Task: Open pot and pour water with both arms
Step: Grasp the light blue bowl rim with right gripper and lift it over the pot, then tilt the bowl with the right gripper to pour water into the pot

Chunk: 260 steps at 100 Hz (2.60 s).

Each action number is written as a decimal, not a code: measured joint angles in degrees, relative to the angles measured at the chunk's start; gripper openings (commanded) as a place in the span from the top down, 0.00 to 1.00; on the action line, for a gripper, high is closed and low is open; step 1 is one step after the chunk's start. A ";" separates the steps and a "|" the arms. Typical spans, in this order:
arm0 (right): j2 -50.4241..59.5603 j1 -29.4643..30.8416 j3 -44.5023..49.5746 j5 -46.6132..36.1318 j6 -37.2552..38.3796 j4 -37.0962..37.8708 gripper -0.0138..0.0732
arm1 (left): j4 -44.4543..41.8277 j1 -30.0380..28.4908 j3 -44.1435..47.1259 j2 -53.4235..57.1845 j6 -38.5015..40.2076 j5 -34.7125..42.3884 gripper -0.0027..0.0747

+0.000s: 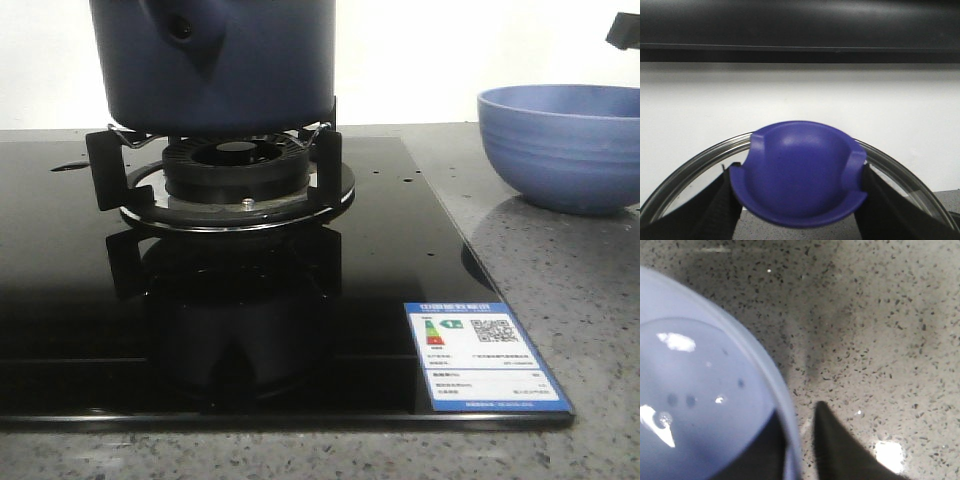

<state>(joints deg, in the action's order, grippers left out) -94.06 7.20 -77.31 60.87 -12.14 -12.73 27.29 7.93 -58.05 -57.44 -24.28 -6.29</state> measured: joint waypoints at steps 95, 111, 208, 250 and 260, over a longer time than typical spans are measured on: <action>-8.46 -16.86 -43.16 11.96 4.49 -1.73 0.89 | -1.38 0.00 0.00 -1.29 0.00 -0.22 0.45; -12.77 -22.28 -51.46 12.18 5.47 -2.38 0.89 | -1.87 -0.15 0.00 -1.49 0.00 -0.22 0.45; -16.52 -34.70 -43.75 -19.04 0.70 0.57 0.89 | -0.48 -6.42 0.00 -1.43 0.00 -0.22 0.45; -4.00 -36.13 -11.16 -55.44 -1.09 1.07 0.89 | -0.45 -6.42 0.00 -1.43 0.00 -0.22 0.45; -3.22 -36.34 -6.63 -62.13 -1.18 1.47 0.89 | -0.36 -6.42 0.00 -1.43 0.00 -0.22 0.45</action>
<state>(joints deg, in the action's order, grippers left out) -97.28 -29.15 -83.94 -1.26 -13.32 -11.26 26.94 1.51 -58.05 -58.86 -24.28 -6.51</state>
